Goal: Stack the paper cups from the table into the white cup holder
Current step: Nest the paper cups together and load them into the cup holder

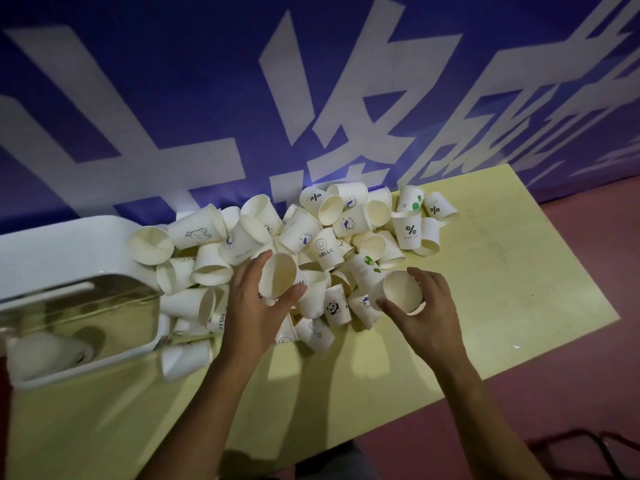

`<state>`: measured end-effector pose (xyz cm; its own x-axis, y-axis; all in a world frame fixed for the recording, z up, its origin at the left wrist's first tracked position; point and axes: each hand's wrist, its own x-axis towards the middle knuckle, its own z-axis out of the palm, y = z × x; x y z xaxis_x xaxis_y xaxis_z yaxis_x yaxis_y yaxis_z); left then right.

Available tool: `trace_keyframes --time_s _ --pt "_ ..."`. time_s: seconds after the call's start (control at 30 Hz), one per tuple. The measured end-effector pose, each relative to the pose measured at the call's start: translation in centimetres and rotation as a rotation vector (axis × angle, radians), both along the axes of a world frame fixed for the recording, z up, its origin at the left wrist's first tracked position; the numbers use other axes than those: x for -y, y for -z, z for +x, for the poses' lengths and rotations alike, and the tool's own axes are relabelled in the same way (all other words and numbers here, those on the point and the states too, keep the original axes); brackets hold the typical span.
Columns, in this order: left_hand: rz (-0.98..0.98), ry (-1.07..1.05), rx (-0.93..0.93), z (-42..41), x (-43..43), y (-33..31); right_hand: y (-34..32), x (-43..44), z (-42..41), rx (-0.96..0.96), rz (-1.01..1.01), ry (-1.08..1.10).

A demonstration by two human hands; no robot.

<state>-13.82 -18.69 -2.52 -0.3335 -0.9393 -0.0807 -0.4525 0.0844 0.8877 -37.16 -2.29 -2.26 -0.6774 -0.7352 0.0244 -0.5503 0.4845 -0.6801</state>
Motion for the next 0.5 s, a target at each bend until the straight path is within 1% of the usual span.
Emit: trace_keyframes --time_s 0.23,0.37,0.5 --pt "-0.072 0.066 -0.002 8.3 1.0 -0.9 -2.5 4.1 8.6 0.058 -0.069 -0.120" --pt "0.004 -0.028 -0.049 15.0 1.7 -1.3 -3.0 7.3 15.8 0.053 -0.107 -0.234" --pt "0.007 -0.076 -0.068 22.2 3.0 -1.2 -2.8 10.4 23.0 0.061 -0.120 -0.327"
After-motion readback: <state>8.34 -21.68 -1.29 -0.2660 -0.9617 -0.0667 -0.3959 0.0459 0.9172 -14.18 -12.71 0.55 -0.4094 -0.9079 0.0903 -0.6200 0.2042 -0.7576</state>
